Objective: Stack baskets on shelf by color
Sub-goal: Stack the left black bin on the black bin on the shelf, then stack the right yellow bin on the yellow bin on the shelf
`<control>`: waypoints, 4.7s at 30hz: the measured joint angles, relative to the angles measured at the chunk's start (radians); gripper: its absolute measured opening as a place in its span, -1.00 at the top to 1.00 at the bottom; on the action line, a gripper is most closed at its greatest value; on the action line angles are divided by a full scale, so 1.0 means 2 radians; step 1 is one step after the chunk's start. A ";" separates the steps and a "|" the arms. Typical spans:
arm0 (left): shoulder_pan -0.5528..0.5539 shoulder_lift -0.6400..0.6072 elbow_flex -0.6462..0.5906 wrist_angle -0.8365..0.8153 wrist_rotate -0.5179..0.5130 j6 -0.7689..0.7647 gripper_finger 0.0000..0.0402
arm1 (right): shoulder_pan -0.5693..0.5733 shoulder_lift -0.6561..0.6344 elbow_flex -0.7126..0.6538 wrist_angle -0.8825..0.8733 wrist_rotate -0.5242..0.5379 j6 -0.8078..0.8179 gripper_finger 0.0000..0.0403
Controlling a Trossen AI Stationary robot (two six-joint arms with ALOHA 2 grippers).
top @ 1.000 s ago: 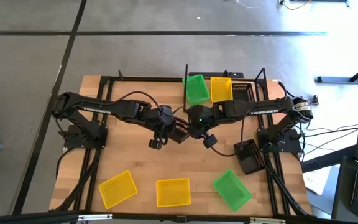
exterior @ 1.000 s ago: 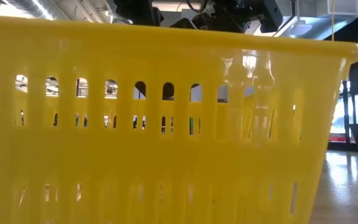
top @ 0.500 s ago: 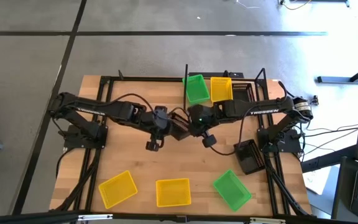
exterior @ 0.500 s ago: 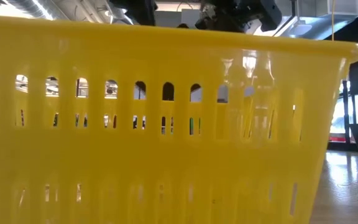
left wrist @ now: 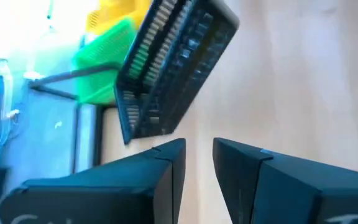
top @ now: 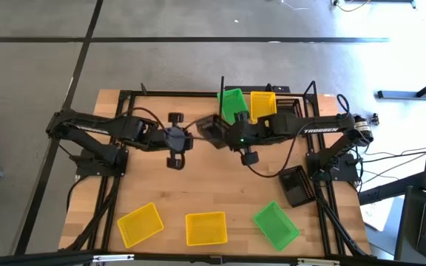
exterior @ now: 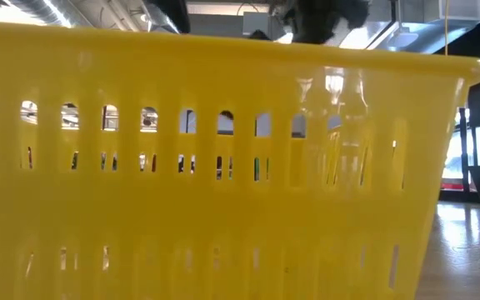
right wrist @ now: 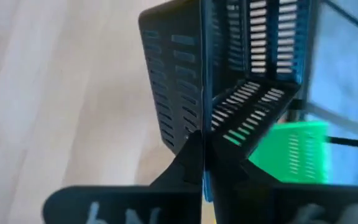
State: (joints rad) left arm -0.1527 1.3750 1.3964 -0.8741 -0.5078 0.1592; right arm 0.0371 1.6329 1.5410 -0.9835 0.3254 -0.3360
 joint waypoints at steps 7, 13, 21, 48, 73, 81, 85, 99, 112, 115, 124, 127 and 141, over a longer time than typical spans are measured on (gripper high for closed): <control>0.021 -0.026 0.001 0.014 -0.001 -0.026 0.63 | 0.003 -0.008 0.079 -0.081 0.079 0.015 1.00; 0.041 -0.050 -0.001 0.006 0.000 -0.050 0.63 | 0.002 -0.025 0.108 -0.169 0.124 0.056 1.00; 0.058 -0.068 0.001 0.017 -0.003 -0.053 0.63 | 0.002 -0.064 0.108 -0.296 0.164 0.162 1.00; 0.128 -0.068 0.000 0.100 0.141 -0.068 0.63 | -0.087 -0.334 -0.289 -0.207 0.139 0.140 1.00; 0.140 -0.067 0.000 0.102 0.145 -0.075 0.63 | -0.177 -0.333 -0.348 -0.135 0.122 0.045 0.89; 0.140 -0.067 0.000 0.102 0.145 -0.075 0.63 | -0.184 -0.333 -0.348 -0.128 0.120 0.031 0.87; 0.140 -0.067 0.000 0.102 0.145 -0.075 0.63 | -0.184 -0.333 -0.348 -0.128 0.120 0.031 0.87; 0.140 -0.067 0.000 0.101 0.145 -0.075 0.63 | -0.184 -0.333 -0.348 -0.127 0.097 0.004 0.91; 0.140 -0.067 0.000 0.101 0.145 -0.074 0.63 | -0.184 -0.333 -0.348 -0.122 0.117 -0.008 0.58; 0.140 -0.067 0.000 0.101 0.144 -0.074 0.63 | -0.184 -0.333 -0.348 -0.113 0.152 -0.005 0.58; 0.140 -0.067 0.000 0.101 0.144 -0.075 0.63 | -0.184 -0.334 -0.314 -0.110 0.143 0.000 0.59; 0.140 -0.067 0.000 0.101 0.144 -0.075 0.63 | -0.184 -0.334 -0.295 -0.112 0.124 0.004 0.59; 0.140 -0.067 0.000 0.050 0.144 -0.097 0.63 | -0.138 -0.334 -0.168 -0.101 -0.170 0.097 0.59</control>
State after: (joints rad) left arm 0.1268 1.2404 1.3972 -0.7733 -0.2192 -0.0344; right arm -0.2383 0.9657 1.2053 -1.1858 -0.0137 -0.1420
